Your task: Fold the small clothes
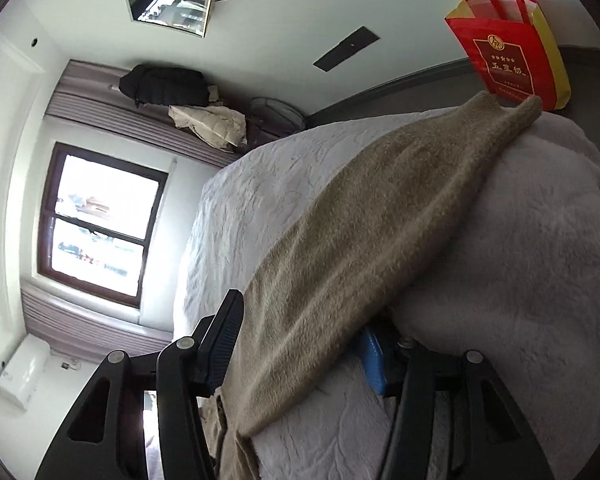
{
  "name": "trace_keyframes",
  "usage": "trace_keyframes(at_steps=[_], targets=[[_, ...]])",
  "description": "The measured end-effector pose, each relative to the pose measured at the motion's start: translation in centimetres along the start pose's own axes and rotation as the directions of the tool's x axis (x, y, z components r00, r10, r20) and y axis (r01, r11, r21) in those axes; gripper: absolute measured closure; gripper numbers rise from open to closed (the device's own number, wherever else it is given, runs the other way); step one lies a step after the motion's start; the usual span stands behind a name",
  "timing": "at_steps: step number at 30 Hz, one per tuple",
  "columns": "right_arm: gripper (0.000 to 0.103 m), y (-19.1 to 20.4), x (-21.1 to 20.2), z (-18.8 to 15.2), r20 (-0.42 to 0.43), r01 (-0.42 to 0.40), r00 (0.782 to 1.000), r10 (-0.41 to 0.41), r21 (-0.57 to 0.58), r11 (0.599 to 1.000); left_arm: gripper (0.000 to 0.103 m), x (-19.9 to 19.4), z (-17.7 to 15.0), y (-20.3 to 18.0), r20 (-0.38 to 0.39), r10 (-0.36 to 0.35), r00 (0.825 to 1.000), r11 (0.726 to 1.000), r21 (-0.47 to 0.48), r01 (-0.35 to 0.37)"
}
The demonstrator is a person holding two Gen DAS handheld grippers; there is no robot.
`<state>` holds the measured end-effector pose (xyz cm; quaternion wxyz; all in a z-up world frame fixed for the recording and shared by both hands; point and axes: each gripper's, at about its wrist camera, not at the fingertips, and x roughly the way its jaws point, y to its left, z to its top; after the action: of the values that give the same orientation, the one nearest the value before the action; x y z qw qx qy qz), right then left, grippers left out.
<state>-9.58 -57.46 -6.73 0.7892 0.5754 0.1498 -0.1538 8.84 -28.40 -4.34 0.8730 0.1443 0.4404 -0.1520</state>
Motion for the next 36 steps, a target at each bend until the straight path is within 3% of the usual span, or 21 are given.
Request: trace_keyframes(at_steps=[4,8,9,12,15,19,25,28,29,31,34,36], targets=[[0.048,0.8,1.0,0.7,-0.004,-0.039,0.999,0.039,-0.017,0.999,0.001,2.0,1.9,-2.8,-0.006,-0.017,1.000,1.000,-0.005,0.017],[0.087,2.2,1.7,-0.2,-0.044,-0.071,0.997,0.069,-0.052,0.996,0.001,4.9,1.4,-5.7,-0.029,0.039,0.999,0.995,0.093,-0.036],[0.090,2.9,1.8,-0.4,-0.057,-0.094,0.994,0.090,-0.069,0.993,0.001,5.2,1.2,-6.1,-0.016,0.050,0.999,0.993,0.111,-0.048],[0.091,6.0,2.1,-1.2,-0.079,-0.161,0.986,0.150,-0.157,0.974,0.001,5.1,1.1,-5.9,0.001,0.032,0.999,0.989,0.144,-0.032],[0.091,10.2,3.0,-2.6,-0.128,-0.228,0.971,0.201,-0.256,0.939,0.001,4.2,1.2,-3.8,-0.026,-0.038,0.999,0.993,0.114,0.041],[0.091,17.3,5.5,-7.3,-0.245,-0.304,0.946,0.213,-0.434,0.848,0.001,2.1,0.3,2.0,0.011,-0.069,0.998,0.997,0.035,0.069],[0.091,25.8,11.7,-19.8,-0.420,-0.361,0.906,0.058,-0.691,0.626,0.001,0.3,-2.5,14.0,0.029,0.032,0.999,0.993,-0.117,-0.028],[0.090,27.6,15.6,-28.1,-0.510,-0.413,0.858,-0.063,-0.757,0.507,0.001,0.0,-4.6,20.2,0.011,0.086,0.996,0.975,-0.204,-0.082],[0.089,27.4,16.5,-30.0,-0.534,-0.430,0.840,-0.094,-0.762,0.483,0.001,-0.1,-5.4,22.1,0.004,0.112,0.994,0.967,-0.230,-0.109],[0.087,26.4,19.0,-35.3,-0.586,-0.466,0.784,-0.203,-0.773,0.431,0.001,0.1,-7.0,25.1,-0.015,0.141,0.990,0.951,-0.274,-0.140],[0.083,23.0,22.6,-41.1,-0.555,-0.429,0.722,-0.413,-0.827,0.363,0.001,1.6,-9.3,28.3,-0.074,0.120,0.990,0.931,-0.339,-0.139],[0.070,21.7,23.3,-40.6,-0.550,-0.415,0.730,-0.406,-0.829,0.376,0.001,2.5,-10.8,29.0,-0.099,0.109,0.989,0.925,-0.354,-0.137]])
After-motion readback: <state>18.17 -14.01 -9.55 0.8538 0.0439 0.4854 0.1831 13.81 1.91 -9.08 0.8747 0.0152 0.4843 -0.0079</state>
